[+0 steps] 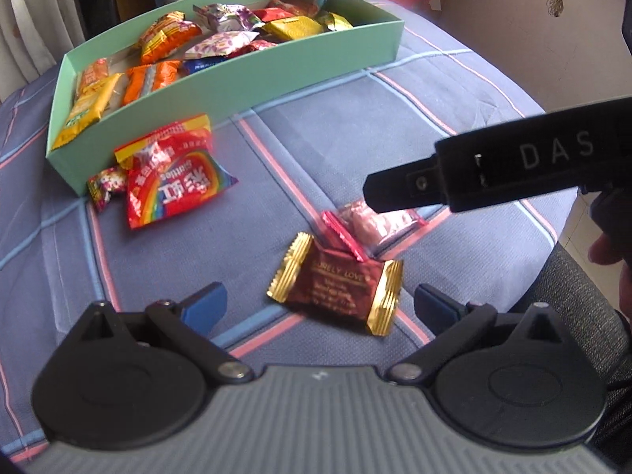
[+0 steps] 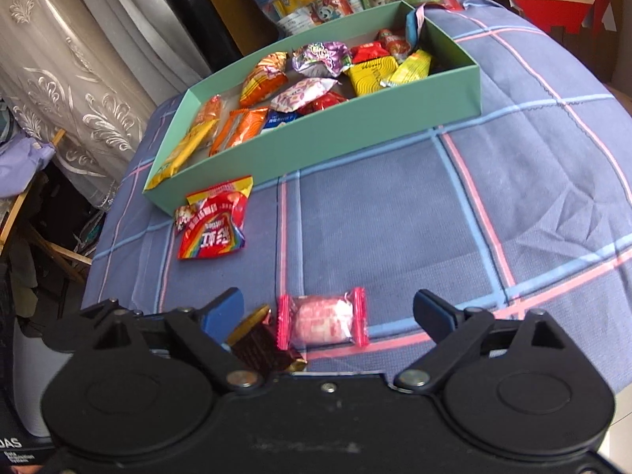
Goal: Organize snacks
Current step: 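Reach the left tool to the brown gold-ended candy while the right tool reaches the pink-white candy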
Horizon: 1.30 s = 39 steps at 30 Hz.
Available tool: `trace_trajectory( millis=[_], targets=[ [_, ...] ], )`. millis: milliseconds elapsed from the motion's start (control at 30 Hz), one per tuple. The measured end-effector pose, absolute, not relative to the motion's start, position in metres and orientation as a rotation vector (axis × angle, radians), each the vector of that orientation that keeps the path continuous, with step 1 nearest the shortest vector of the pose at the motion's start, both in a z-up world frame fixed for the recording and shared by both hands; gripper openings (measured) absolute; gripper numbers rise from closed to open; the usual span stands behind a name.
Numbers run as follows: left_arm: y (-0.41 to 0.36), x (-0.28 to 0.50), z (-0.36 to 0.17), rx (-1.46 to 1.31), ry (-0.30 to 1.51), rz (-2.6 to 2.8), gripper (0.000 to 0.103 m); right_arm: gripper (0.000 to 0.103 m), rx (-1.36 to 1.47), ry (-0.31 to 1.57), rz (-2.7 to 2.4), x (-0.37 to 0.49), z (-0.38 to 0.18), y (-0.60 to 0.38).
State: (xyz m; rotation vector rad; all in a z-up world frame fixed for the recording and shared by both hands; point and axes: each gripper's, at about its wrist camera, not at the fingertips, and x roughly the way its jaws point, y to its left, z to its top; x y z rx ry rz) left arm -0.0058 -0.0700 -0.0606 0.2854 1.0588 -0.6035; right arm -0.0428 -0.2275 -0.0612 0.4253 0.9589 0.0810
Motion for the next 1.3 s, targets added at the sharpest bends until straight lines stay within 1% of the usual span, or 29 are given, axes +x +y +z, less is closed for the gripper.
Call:
trace_trajectory(
  millis=[133,200,267,567,800,833,900,933,1100,1300],
  targets=[
    [-0.068,-0.004,-0.068,0.31,1.069,-0.558,0.103,0.066,0.463,0.979,0.104,-0.047,-0.068,-0.229],
    [-0.066,0.0,-0.072,0.309,1.079,-0.531,0.103,0.048,0.482,0.994,0.118,-0.046,-0.072,-0.229],
    [-0.062,0.004,-0.074,0.295,1.077,-0.499,0.103,0.041,0.492,1.009,0.123,-0.044,-0.076,-0.229],
    [-0.04,0.035,-0.078,0.206,1.057,-0.35,0.103,0.04,0.482,1.017,0.115,-0.027,-0.087,-0.228],
    [-0.045,0.03,-0.066,0.164,1.015,-0.452,0.103,0.04,0.474,0.981,0.108,-0.011,-0.083,-0.237],
    [-0.049,0.029,-0.066,0.171,1.012,-0.466,0.103,0.041,0.467,0.97,0.121,-0.01,-0.081,-0.237],
    [-0.057,0.029,-0.069,0.186,1.019,-0.481,0.103,0.047,0.448,0.963,0.158,-0.006,-0.078,-0.235],
    [-0.061,0.03,-0.072,0.194,1.025,-0.481,0.103,0.048,0.438,0.961,0.17,-0.004,-0.078,-0.234],
    [-0.061,0.037,-0.08,0.218,1.015,-0.413,0.103,0.049,0.407,0.972,0.214,0.008,-0.079,-0.223],
    [-0.033,0.049,-0.078,0.178,1.035,-0.375,0.103,0.049,0.37,1.004,0.237,0.01,-0.083,-0.22]
  ],
)
